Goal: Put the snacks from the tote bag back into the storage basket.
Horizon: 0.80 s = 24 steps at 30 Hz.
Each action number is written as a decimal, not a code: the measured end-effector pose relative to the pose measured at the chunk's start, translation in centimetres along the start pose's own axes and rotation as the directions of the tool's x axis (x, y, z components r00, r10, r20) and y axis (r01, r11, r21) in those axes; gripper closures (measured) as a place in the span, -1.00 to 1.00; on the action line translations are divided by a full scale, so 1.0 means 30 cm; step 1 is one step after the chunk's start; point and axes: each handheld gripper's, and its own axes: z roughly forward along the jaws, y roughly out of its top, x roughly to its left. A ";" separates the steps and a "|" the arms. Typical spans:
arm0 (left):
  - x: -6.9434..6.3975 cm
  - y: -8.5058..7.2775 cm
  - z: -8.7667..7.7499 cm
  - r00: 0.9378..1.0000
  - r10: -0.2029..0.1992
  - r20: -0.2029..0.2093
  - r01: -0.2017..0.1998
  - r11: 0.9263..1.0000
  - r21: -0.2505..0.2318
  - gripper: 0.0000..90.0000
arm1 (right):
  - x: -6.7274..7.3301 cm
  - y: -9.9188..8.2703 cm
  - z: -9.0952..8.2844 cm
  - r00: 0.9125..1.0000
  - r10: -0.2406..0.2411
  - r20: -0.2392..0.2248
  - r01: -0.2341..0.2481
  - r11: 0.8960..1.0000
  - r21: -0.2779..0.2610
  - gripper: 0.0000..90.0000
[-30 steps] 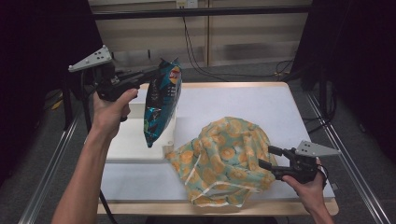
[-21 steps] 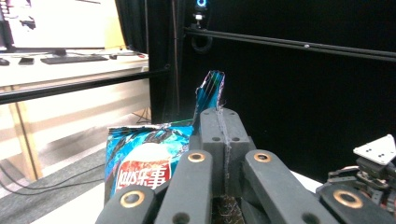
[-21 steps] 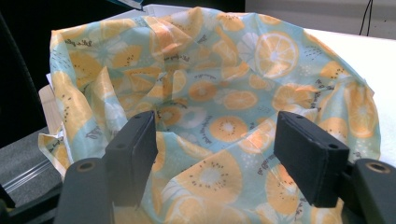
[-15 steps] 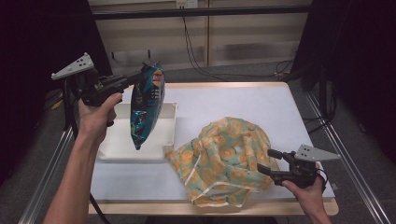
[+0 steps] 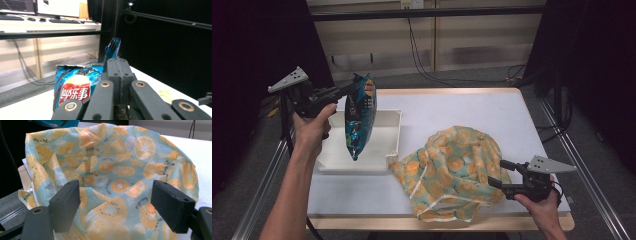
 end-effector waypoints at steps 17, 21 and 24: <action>0.118 -0.041 0.015 0.989 -0.031 -0.146 0.031 1.000 0.000 1.00 | 0.021 0.000 -0.004 1.000 -0.027 -0.010 0.027 0.999 -0.025 -0.55; 0.141 -0.052 0.043 0.989 -0.037 -0.143 0.037 0.999 -0.003 1.00 | 0.022 -0.001 -0.005 1.000 -0.029 -0.009 0.029 0.999 -0.025 -0.60; 0.151 -0.076 0.073 0.987 -0.037 -0.154 0.038 0.999 0.007 1.00 | 0.020 -0.005 0.001 0.999 -0.028 -0.016 0.028 0.999 -0.016 -0.64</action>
